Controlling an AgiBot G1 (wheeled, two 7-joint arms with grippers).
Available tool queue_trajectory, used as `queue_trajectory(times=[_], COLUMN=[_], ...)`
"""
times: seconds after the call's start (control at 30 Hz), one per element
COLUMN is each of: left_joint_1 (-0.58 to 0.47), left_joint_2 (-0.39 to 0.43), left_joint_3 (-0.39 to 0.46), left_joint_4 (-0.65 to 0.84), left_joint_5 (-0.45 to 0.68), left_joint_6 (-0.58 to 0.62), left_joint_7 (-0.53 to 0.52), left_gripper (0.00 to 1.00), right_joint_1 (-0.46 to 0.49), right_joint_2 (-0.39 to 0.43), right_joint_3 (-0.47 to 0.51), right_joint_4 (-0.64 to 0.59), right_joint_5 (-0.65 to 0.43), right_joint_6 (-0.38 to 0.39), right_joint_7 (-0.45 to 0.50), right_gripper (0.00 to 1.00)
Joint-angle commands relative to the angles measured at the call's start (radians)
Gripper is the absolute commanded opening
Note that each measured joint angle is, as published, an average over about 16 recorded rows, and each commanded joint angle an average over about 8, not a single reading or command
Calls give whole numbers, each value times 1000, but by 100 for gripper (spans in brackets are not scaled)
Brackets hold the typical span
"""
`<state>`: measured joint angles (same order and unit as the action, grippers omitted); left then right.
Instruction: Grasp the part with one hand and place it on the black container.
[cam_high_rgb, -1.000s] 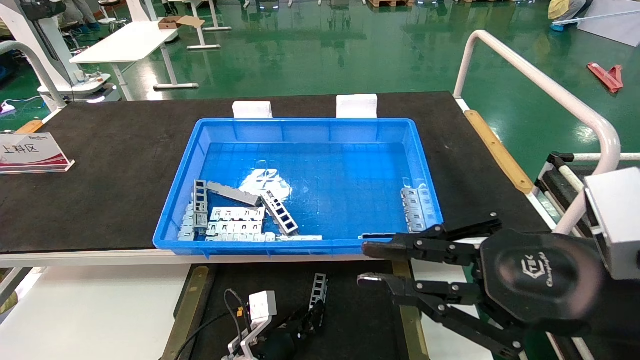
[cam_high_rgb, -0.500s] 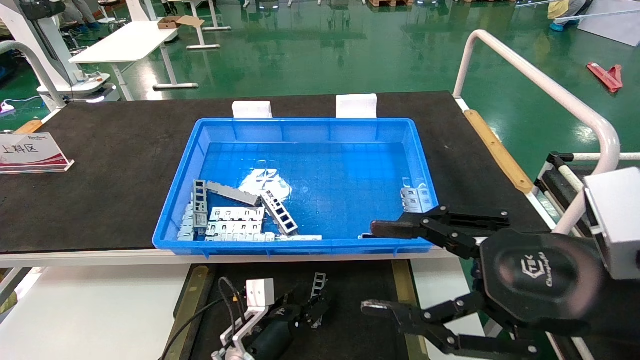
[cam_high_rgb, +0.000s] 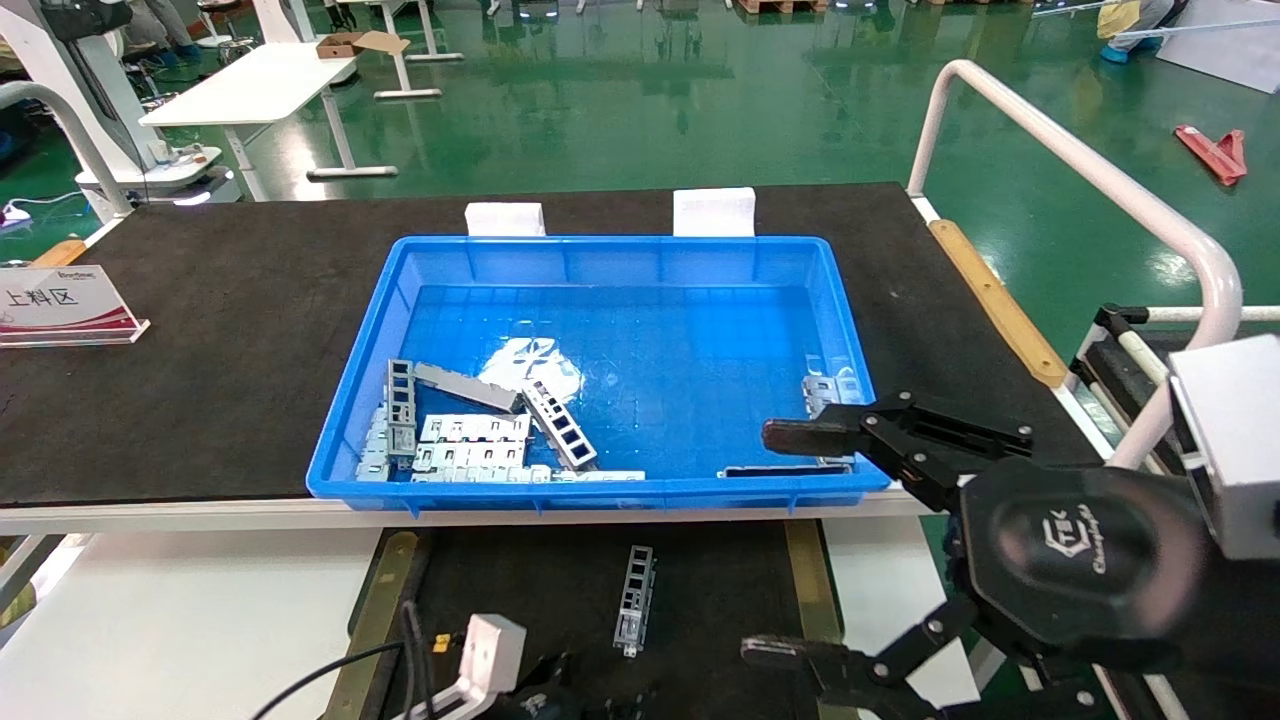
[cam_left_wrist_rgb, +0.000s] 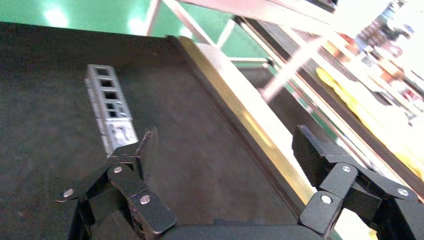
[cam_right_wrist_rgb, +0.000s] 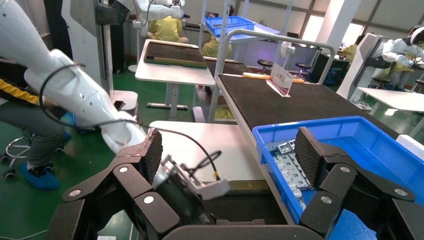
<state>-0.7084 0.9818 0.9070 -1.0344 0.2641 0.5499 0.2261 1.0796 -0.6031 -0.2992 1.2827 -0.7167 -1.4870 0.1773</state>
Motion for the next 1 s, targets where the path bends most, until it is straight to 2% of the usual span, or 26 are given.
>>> queue_trajectory(times=[0.03,0.23,0.53,0.73,1.0], left_joint_1=[1,-21,-34,-57,-95], left_joint_2=[-51,-189,-362,-419,-444], left_joint_3=[28,69,78,68,56], left_joint_4=[-50,-179,-297,-303,-298], left_joint_5=[14,47,71,78,87], left_joint_6=[15,43,107,162,203], left_joint_7=[-31,-94,-126,-125,-126], left_gripper=[100,100,100,100,100], right_joint_1=[0,0,0,0,0], right_joint_2=[0,0,0,0,1], right_joint_3=[0,0,-1,-1,-2], right_joint_4=[0,0,0,0,0], right_joint_5=[0,0,1,1,1], right_joint_6=[0,0,0,1,1], right_joint_7=[0,0,0,-1,-1], right_gripper=[100,100,100,100,100])
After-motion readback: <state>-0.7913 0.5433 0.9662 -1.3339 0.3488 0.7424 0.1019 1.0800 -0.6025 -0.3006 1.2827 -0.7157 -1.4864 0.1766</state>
